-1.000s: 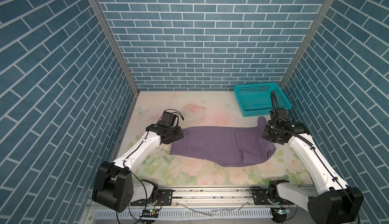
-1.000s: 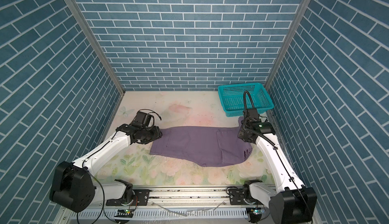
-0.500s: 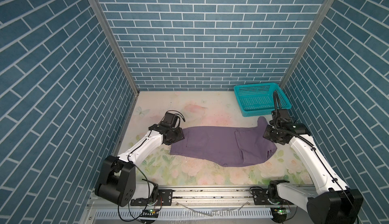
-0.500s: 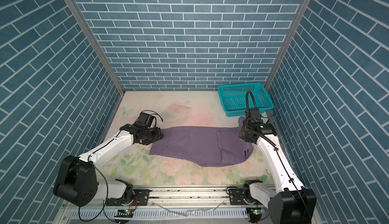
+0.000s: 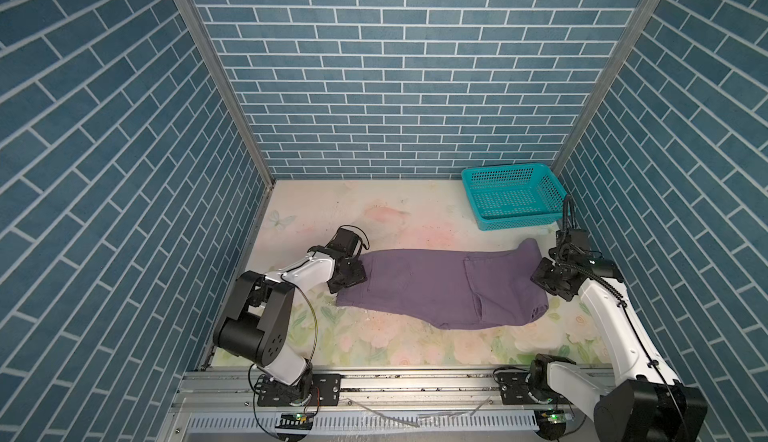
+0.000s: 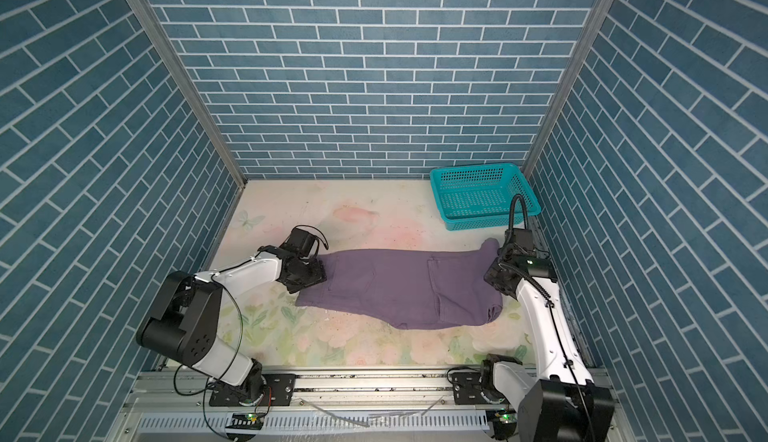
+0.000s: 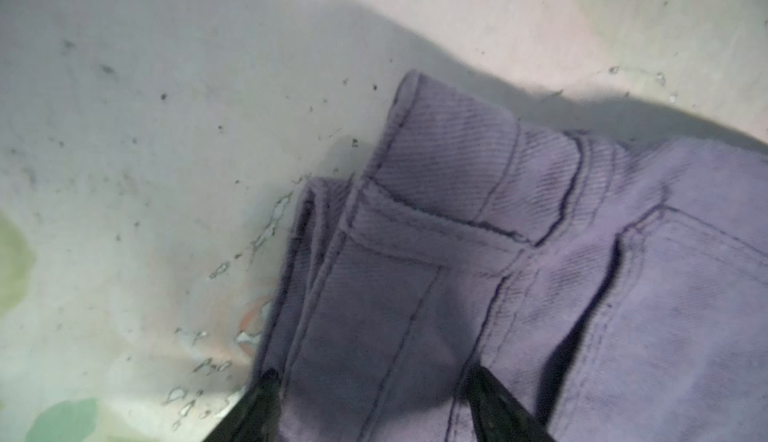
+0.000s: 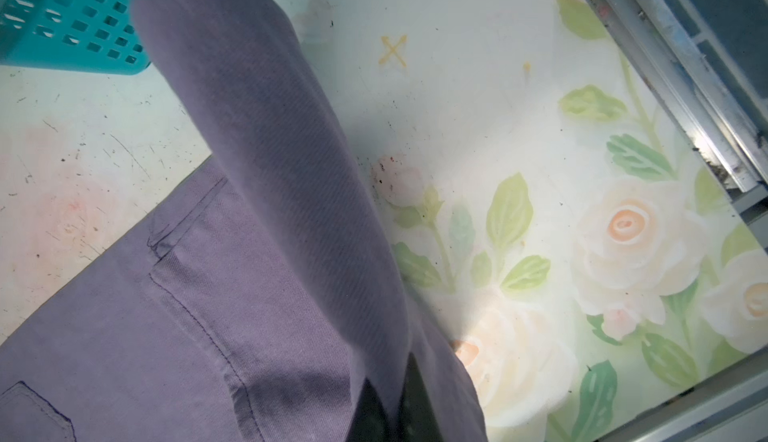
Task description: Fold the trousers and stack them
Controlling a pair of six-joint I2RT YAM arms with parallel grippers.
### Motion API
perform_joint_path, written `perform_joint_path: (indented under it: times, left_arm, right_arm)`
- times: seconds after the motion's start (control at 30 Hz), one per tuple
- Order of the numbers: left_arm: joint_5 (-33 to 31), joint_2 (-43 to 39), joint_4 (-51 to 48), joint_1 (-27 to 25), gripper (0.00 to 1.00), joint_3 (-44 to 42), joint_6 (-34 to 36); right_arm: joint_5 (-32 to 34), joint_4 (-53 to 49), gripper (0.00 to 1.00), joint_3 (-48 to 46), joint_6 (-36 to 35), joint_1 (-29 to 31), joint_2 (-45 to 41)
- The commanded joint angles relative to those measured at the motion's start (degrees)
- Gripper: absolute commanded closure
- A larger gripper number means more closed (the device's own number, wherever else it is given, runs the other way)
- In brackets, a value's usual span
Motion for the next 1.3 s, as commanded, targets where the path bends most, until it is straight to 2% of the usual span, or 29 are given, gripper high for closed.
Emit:
perform_joint_path:
  times: [0.0, 0.07, 0.13, 0.2, 0.27, 0.33, 0.37, 0.5, 0.67, 0.77, 0.8, 0.83, 0.9, 1.0, 1.03, 1.13, 1.27]
  left_arm:
    - [-1.81, 2.69, 0.25, -0.12, 0.35, -0.74, 0.36]
    - [-2.09, 3.98, 0.23, -0.14, 0.49, -0.79, 0.18]
    - [-2.53, 5.43, -0.21, -0.13, 0.74, -0.66, 0.02]
    - [-3.47, 6.08, -1.18, 0.23, 0.90, -0.22, -0.02]
    - [-5.26, 6.15, -2.86, 1.28, 0.98, 0.22, 0.19]
    - [-7.86, 5.49, -5.85, 3.83, 1.00, 1.16, 1.11]
    - [-7.22, 4.87, -6.01, 5.35, 1.00, 1.29, 2.16]
    - [-13.48, 1.01, -12.96, 13.09, 1.00, 4.66, 2.67]
    - [-13.77, -2.91, -13.34, 21.05, 0.99, 5.81, 0.79]
    - [-12.79, -2.22, -13.68, 22.86, 0.78, 7.55, 0.84]
    - [-12.49, -2.28, -13.95, 22.81, 0.65, 7.88, 0.73]
    - [-11.67, -2.58, -13.82, 22.79, 0.57, 8.07, 0.71]
    - [-11.22, -3.97, -14.62, 22.46, 0.50, 8.56, 0.45]
    - [-12.09, -6.82, -16.83, 21.31, 0.40, 10.17, 0.46]
    - [-12.38, -8.01, -17.78, 20.66, 0.38, 10.81, 0.50]
    - [-13.04, -10.63, -19.40, 15.69, 0.36, 12.55, 0.39]
    - [-11.86, -9.13, -17.40, -0.82, 0.35, 15.41, 0.24]
  right_arm:
    - [-2.27, 1.34, 1.00, -2.04, -1.27, -0.78, -0.18]
    - [-2.92, 1.75, 1.00, -2.43, -1.11, -0.97, -0.14]
    - [-3.48, 2.06, 1.00, -2.67, -0.96, -1.06, -0.08]
    - [-4.11, 2.33, 1.00, -2.95, -0.62, -1.06, -0.22]
    - [-5.40, 3.05, 1.00, -3.60, 0.31, -1.00, -0.32]
    - [-8.83, 4.76, 1.00, -5.44, 1.53, -0.76, -0.51]
    - [-10.13, 5.61, 1.00, -6.46, 2.29, -0.44, -0.71]
    - [-13.70, 10.13, 1.00, -12.18, 5.69, 2.45, -1.97]
    - [-16.92, 14.37, 1.00, -17.56, 7.87, 3.42, -3.30]
    - [-18.46, 16.46, 1.00, -18.91, 8.00, 3.55, -2.19]
    - [-19.06, 17.33, 1.00, -19.29, 7.97, 3.70, -1.38]
    - [-19.37, 18.17, 1.00, -19.61, 8.09, 3.75, -0.62]
    - [-18.83, 18.98, 0.99, -19.92, 7.96, 3.75, 0.58]
    - [-16.67, 18.74, 0.64, -19.08, 7.71, 3.37, 1.92]
    - [-16.17, 18.25, 0.57, -18.36, 7.46, 3.10, 2.29]
    - [-15.18, 16.09, 0.47, -15.64, 5.77, 2.38, 2.49]
    - [-11.11, 10.40, 0.42, -9.90, 2.67, 1.51, 1.27]
